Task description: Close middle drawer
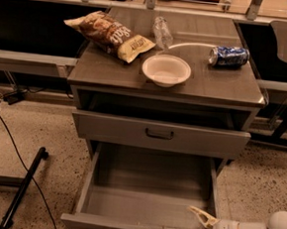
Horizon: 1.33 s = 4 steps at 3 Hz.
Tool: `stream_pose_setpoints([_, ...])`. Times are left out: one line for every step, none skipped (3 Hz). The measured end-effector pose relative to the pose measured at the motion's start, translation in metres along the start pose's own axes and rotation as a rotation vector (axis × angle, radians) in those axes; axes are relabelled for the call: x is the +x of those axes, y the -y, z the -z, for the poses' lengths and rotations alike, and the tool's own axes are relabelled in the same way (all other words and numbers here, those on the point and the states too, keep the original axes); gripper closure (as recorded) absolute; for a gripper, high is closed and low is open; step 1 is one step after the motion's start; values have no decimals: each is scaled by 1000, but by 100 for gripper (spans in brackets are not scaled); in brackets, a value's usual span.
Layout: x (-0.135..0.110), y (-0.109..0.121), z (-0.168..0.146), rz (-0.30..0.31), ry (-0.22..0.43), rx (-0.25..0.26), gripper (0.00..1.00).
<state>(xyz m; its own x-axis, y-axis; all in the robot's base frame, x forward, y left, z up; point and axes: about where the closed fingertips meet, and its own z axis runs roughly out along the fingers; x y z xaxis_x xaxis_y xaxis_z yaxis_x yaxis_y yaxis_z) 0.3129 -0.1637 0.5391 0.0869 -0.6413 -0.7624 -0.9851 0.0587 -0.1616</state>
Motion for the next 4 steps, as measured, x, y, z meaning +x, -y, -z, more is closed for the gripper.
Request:
stream_pose_setpoints([18,-14,-5,-14,16,-36,39])
stream_pose_setpoints([44,-24,-19,-15,14,-68,63])
stream_pose_setpoints([66,-33,-25,53,-26,-48,86])
stream_pose_setpoints([69,-33,-26,65,-33,-44,100])
